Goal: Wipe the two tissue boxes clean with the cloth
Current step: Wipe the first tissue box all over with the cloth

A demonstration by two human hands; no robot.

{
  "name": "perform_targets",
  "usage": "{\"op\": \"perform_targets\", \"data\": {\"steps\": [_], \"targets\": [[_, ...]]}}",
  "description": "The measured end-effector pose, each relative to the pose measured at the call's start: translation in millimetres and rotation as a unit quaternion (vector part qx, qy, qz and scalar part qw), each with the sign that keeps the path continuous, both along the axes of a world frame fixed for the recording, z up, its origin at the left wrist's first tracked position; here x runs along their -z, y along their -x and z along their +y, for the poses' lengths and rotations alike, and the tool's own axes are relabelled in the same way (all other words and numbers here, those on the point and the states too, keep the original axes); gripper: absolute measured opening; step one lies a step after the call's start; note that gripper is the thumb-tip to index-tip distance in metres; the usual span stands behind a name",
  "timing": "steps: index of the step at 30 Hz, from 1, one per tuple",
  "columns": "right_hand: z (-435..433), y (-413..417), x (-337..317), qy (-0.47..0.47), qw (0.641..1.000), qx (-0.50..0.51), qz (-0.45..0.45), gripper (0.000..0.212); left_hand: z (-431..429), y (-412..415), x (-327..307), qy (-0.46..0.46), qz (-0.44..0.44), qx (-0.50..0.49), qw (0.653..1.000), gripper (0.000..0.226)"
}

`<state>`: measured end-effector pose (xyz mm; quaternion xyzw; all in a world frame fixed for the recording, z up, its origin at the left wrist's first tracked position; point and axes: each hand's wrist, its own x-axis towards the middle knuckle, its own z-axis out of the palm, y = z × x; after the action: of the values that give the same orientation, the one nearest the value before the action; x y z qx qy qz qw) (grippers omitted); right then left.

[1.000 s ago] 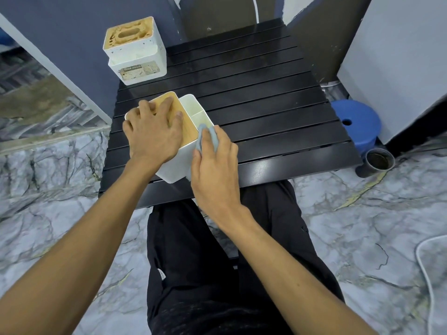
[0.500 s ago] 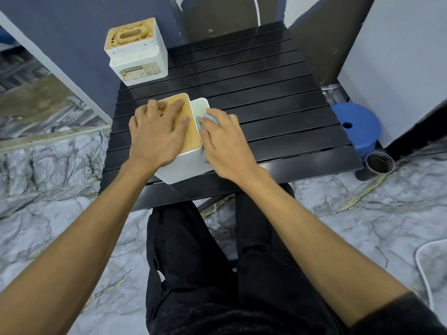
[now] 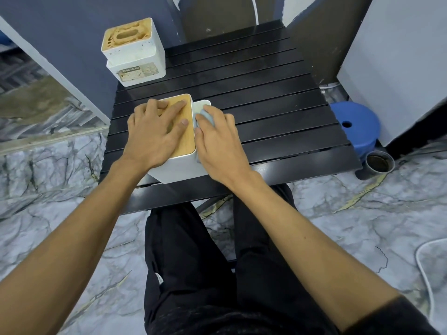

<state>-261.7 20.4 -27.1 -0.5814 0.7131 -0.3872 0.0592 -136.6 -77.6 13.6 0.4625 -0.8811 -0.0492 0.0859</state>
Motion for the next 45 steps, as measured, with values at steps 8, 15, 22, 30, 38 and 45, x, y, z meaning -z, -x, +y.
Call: {"op": "perform_targets", "data": {"steps": [8,15,22,30,38,45], "targets": [[33.6,-18.0,9.2,0.053,0.998,0.0,-0.039,0.047,0.6,-0.1,-0.7,0.0,0.001,0.011,1.0,0.058],[-12.9,3.8,-1.7,0.017,0.999,0.007,-0.043,0.042,0.2,-2.1,-2.9,-0.01,-0.004,0.027,1.0,0.058],[6.2,3.3,0.3,0.013,0.998,-0.002,-0.066,0.042,1.9,-2.2,-2.6,0.007,-0.022,0.035,0.999,0.061],[7.1,-4.7,-3.1,-0.02,0.989,0.019,-0.145,0.041,17.8,12.7,1.6,-0.032,-0.016,-0.066,0.997,0.05],[-19.1,2.0,-1.8,-0.006,0.996,0.038,-0.081,0.039,11.7,5.0,4.7,0.003,-0.017,-0.012,1.0,0.058],[-25.7,7.0,-4.4,-0.017,0.994,0.042,-0.099,0.042,11.6,4.8,5.1,0.019,-0.014,0.005,1.0,0.059]]}}
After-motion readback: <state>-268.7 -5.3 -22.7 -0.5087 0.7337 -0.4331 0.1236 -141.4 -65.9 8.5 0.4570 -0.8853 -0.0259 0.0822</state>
